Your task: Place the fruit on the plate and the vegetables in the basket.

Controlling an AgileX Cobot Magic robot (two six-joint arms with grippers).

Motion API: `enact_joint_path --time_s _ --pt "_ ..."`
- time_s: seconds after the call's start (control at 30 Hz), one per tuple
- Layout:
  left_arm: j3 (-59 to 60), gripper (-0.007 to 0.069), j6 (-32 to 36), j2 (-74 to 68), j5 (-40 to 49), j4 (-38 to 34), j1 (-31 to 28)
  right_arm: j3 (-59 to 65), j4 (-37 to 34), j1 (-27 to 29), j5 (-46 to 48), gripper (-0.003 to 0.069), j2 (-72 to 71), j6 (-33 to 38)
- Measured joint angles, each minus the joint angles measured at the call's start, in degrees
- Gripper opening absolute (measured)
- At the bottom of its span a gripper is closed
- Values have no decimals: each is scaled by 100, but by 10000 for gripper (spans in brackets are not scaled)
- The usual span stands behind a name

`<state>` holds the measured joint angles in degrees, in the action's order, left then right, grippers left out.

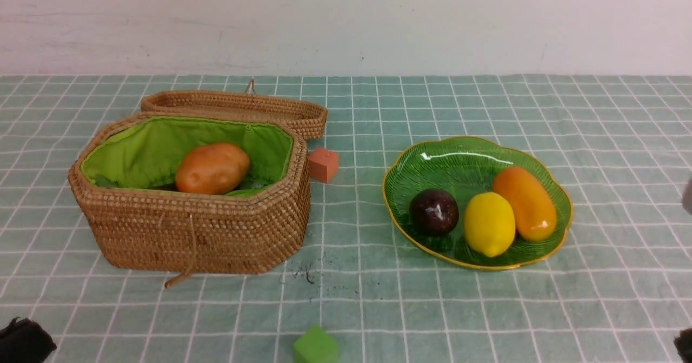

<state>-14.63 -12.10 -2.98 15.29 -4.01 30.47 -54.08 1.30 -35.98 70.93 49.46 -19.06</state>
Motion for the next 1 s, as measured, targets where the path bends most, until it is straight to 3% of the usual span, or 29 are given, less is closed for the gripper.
enact_joint_path --time_s 0.6,0.77,0.8,1.0 --pt "27 -2 0 0 186 0 0 331 217 44 -4 1 -1150 35" --pt "27 1 7 0 186 0 0 1996 563 1581 -2251 -18 -2321 491" --pt "27 2 9 0 186 0 0 2747 529 2237 -3188 -18 -2891 755" --pt "38 7 14 0 186 0 0 5145 244 3548 -4986 -18 -4558 1217"
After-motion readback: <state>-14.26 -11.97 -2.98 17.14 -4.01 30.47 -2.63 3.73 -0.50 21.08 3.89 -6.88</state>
